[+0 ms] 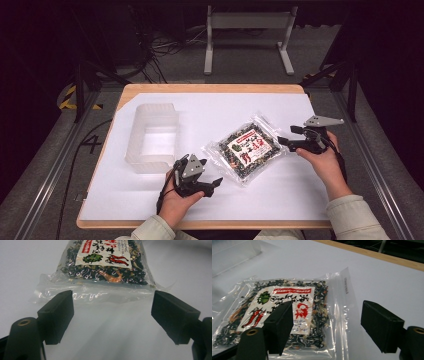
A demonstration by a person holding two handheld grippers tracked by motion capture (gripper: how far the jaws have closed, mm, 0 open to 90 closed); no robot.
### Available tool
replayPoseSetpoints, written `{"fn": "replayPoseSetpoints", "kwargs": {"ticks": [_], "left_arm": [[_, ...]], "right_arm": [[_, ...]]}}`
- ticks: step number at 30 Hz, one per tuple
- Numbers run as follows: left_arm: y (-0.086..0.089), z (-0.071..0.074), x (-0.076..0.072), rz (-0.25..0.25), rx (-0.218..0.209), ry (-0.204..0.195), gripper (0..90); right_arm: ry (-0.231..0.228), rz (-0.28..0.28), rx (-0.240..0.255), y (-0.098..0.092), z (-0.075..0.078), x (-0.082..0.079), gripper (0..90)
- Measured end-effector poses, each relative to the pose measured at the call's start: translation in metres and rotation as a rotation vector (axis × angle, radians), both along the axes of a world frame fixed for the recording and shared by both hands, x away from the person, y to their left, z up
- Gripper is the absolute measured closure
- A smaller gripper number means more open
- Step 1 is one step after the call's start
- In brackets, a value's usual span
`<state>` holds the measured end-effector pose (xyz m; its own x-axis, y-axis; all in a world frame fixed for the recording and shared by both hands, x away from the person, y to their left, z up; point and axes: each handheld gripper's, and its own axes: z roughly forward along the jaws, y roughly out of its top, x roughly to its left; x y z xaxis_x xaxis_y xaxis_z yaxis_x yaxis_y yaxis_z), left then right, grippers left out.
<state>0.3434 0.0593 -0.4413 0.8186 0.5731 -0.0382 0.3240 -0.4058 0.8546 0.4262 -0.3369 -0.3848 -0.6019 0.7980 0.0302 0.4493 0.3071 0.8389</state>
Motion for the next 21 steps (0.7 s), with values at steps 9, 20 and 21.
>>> {"fn": "replayPoseSetpoints", "kwargs": {"ticks": [9,20,21], "left_arm": [[-0.001,0.000,0.000,-0.007,-0.001,0.001,19.5],[-0.001,0.000,-0.001,-0.014,-0.006,0.007,19.5],[-0.001,0.000,-0.001,-0.013,-0.008,0.009,19.5]], "right_arm": [[0.027,-0.023,0.020,-0.008,0.001,0.023,26.6],[0.142,-0.051,0.012,-0.015,-0.020,0.035,27.0],[0.147,-0.052,0.019,-0.015,-0.021,0.035,27.7]]}}
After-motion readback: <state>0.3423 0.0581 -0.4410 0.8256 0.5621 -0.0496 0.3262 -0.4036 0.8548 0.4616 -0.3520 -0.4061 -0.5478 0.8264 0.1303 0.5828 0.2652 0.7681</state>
